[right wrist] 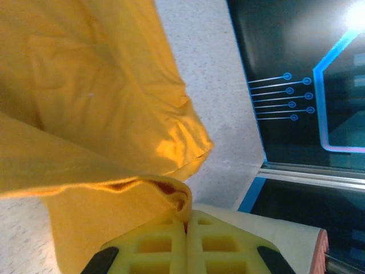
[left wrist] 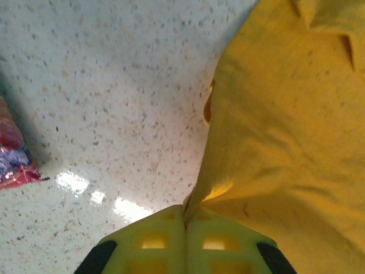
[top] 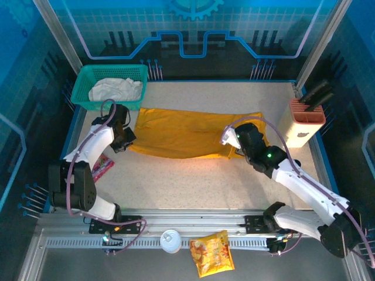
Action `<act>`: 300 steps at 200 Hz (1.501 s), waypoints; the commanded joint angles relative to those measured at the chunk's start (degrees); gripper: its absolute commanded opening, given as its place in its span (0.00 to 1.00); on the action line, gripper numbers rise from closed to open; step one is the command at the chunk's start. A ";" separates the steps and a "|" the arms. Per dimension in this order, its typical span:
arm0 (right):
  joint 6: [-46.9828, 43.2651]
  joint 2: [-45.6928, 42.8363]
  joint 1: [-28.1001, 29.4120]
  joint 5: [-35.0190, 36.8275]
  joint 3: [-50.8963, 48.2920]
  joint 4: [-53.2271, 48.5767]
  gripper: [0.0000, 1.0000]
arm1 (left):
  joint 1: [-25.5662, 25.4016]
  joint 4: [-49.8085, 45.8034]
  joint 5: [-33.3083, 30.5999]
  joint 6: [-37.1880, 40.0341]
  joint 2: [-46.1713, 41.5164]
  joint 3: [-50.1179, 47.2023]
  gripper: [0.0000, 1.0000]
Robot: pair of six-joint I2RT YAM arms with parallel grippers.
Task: Fold and stack the t-shirts
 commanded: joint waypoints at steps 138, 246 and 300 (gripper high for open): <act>3.55 32.75 -19.08 -11.91 14.21 16.77 0.00 | 1.43 -4.98 -2.50 1.46 29.84 28.71 0.15; 29.51 51.93 -21.23 -11.96 33.83 1.70 0.00 | 1.33 -3.18 -0.21 0.60 22.19 24.20 0.83; 41.16 59.36 -22.37 -15.89 43.45 -8.86 0.15 | 1.37 -2.47 1.81 3.83 8.94 19.79 0.99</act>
